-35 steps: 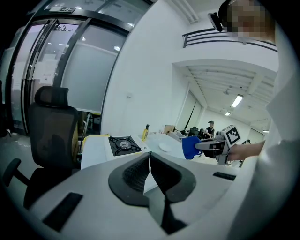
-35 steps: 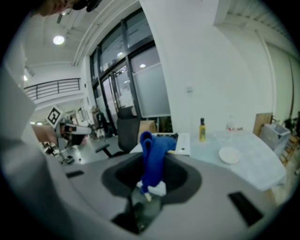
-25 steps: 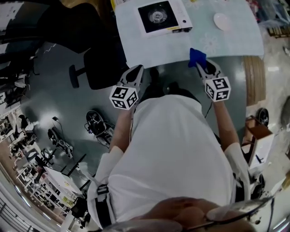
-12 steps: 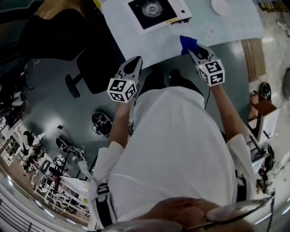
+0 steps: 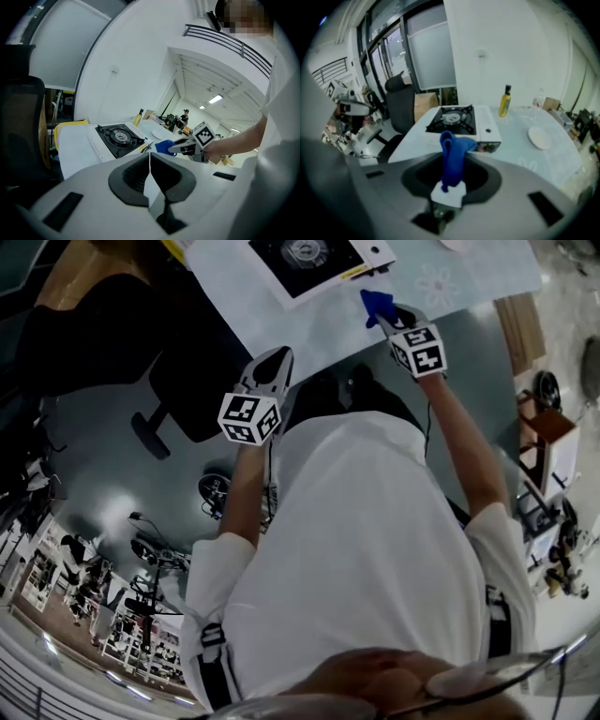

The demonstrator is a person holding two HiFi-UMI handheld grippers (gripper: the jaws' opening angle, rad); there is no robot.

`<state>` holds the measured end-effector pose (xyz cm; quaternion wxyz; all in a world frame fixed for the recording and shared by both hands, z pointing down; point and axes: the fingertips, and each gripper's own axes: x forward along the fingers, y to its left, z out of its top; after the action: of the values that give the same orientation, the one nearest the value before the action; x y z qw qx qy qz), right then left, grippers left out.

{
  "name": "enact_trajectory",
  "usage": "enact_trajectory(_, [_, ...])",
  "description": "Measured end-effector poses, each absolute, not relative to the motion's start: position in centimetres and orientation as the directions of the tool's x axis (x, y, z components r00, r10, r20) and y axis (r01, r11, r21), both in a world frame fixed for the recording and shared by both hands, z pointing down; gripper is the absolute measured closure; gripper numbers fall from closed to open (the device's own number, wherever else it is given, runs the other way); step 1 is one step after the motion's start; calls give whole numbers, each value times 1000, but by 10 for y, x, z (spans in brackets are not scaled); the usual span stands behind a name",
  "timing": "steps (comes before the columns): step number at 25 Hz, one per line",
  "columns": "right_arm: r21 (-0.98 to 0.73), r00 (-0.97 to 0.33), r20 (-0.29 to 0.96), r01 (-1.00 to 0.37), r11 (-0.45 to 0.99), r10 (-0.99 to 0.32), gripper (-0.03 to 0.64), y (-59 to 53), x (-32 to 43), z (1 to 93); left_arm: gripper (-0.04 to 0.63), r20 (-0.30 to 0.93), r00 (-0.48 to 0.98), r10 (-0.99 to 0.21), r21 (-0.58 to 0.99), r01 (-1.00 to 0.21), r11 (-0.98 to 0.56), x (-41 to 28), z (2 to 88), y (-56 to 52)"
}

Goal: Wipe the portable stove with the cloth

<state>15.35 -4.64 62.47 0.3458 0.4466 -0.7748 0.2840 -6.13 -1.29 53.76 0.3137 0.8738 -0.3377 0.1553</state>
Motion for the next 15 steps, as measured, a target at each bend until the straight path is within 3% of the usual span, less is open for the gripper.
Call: enact_trajectory(15, [-138,-176,928,-981,138,-328,494,-94,172,727,557,497,756,-426,487,-649,-584,-68,560,-34])
